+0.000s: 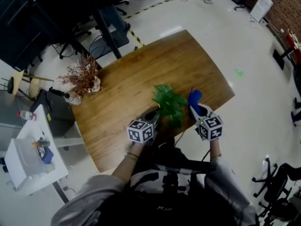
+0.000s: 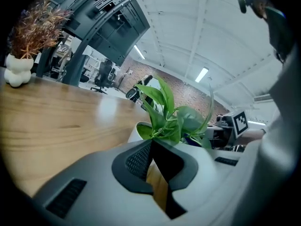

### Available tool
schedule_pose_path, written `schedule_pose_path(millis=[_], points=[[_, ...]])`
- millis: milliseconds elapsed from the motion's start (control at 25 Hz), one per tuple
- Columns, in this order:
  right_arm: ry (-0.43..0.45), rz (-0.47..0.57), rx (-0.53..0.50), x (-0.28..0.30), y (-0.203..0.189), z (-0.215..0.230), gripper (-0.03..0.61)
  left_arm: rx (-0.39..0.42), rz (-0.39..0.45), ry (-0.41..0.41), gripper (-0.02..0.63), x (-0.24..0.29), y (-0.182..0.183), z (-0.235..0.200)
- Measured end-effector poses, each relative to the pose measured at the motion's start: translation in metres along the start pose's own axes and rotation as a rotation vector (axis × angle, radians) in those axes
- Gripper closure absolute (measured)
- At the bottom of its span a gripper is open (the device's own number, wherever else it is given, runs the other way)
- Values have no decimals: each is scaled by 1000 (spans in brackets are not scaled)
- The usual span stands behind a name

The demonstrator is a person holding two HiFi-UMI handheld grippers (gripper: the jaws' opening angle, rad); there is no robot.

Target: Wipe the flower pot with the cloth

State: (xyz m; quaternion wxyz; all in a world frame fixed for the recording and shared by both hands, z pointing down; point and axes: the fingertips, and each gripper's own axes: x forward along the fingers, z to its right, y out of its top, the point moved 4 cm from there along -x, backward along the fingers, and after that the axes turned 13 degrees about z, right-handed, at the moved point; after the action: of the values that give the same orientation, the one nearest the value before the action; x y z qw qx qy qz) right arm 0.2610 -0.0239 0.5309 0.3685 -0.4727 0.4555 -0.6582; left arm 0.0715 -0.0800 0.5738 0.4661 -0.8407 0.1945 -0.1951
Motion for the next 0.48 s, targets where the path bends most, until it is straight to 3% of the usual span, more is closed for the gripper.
schedule_pose_path(millis=[480], points=[[255, -92, 56, 52, -21, -5, 522, 8, -17, 70, 607, 5, -5, 0]])
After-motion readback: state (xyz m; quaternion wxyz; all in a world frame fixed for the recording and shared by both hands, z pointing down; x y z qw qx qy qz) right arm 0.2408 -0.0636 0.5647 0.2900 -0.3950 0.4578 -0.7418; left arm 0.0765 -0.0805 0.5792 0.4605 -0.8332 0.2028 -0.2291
